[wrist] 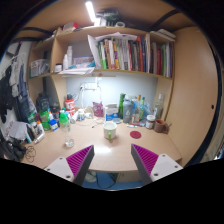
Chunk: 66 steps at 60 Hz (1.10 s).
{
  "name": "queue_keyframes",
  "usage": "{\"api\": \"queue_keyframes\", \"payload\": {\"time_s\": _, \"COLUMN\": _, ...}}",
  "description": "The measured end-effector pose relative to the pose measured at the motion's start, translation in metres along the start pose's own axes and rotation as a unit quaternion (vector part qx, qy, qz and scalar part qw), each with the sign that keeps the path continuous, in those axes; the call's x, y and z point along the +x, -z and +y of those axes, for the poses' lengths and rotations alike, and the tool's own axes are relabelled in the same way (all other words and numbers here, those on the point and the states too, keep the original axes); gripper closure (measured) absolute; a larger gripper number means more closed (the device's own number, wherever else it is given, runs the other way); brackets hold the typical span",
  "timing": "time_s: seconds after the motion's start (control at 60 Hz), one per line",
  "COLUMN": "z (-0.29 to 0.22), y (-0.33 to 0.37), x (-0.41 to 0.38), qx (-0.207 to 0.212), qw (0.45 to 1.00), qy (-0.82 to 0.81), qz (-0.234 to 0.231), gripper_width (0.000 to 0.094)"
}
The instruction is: Pour water
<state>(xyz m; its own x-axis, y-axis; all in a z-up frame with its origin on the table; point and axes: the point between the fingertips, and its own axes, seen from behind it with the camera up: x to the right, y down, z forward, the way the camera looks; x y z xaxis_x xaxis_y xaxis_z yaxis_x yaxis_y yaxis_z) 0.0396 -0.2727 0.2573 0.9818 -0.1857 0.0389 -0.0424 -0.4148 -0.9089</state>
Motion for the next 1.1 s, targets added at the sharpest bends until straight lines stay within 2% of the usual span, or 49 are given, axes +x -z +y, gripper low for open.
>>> {"api": "queue_keyframes", "payload": {"time_s": 0.3, "z": 0.009, "y": -0.049, "x": -0.044, "qx": 0.029, "qw": 1.000, "qy": 0.007, "qz": -0.010, "gripper_width": 0.0101}}
{"api": "queue_keyframes", "payload": {"time_s": 0.467, "z": 0.028, "y": -0.123, "x": -0.115, "qx": 0.032, "qw": 0.997, "qy": -0.005, "qz": -0.071, "gripper_width": 0.0101}}
{"api": "queue_keyframes", "payload": {"time_s": 0.667, "z": 0.042, "y": -0.224, "x": -0.234, "qx": 0.058, "qw": 0.987, "qy": 0.009, "qz": -0.149, "gripper_width": 0.0103}}
{"api": "queue_keyframes", "payload": {"time_s": 0.933, "z": 0.032, "y": -0.325, "x": -0.317, "qx": 0.078, "qw": 0.987, "qy": 0.001, "qz": -0.144, "gripper_width": 0.0117}}
{"api": "queue_keyframes", "payload": {"time_s": 0.983, "z": 0.025, "y": -0.334, "x": -0.323, "qx": 0.088, "qw": 0.986, "qy": 0.009, "qz": -0.142, "gripper_width": 0.0165}}
{"api": "queue_keyframes", "payload": {"time_s": 1.033, "z": 0.019, "y": -0.344, "x": -0.321, "qx": 0.099, "qw": 0.987, "qy": 0.025, "qz": -0.127, "gripper_width": 0.0411}}
{"api": "queue_keyframes", "payload": {"time_s": 1.1, "z": 0.018, "y": -0.349, "x": -0.320, "qx": 0.103, "qw": 0.987, "qy": 0.031, "qz": -0.119, "gripper_width": 0.0432}}
